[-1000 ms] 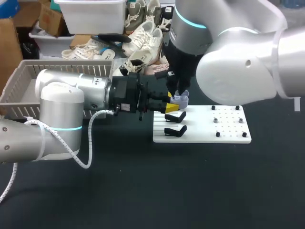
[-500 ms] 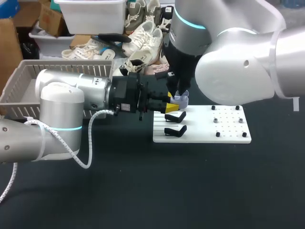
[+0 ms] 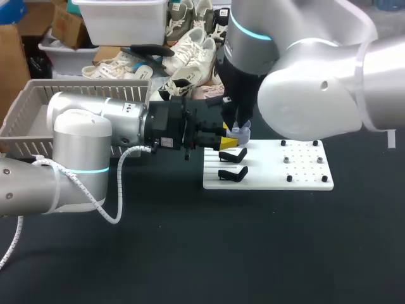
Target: Pick up each earbud case from the left stands, insert the matching earbuds, close the lid, and place the case in the box.
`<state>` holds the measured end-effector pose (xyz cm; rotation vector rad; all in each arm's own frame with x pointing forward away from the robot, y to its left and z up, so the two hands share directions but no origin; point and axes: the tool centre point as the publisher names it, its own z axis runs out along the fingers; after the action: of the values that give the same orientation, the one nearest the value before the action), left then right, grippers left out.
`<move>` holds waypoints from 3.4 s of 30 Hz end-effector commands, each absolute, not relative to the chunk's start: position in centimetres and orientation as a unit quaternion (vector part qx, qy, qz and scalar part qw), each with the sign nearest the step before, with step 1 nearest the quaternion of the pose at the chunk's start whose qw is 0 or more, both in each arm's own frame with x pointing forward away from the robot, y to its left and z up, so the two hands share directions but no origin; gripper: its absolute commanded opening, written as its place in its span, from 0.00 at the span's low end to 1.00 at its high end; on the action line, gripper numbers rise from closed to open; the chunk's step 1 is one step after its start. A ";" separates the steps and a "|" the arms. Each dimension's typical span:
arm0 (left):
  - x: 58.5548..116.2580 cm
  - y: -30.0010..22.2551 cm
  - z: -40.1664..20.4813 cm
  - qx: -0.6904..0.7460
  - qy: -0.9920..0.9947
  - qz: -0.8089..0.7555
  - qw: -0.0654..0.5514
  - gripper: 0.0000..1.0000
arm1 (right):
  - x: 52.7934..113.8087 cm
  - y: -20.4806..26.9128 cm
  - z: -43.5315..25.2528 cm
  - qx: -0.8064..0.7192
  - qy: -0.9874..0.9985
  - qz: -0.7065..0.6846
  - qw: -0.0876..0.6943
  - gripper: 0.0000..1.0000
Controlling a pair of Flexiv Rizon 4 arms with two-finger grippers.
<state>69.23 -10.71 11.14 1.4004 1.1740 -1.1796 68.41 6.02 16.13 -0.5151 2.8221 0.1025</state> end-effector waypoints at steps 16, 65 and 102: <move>69.3 -10.8 11.1 0.570 0.478 -0.480 0.465 0.00 | 68.7 6.5 15.7 -0.188 0.974 0.015 0.123 0.00; 69.3 -10.8 11.1 0.570 0.478 -0.480 0.465 0.00 | 72.3 2.4 19.0 -0.136 0.975 -0.040 0.169 1.00; 69.3 -10.8 11.1 0.570 0.478 -0.480 0.465 0.00 | 71.0 -0.3 19.7 -0.113 0.978 0.018 0.176 1.00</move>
<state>69.24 -10.72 11.13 1.4002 1.1738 -1.1796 71.85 -0.11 19.27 -0.3268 2.8044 0.0567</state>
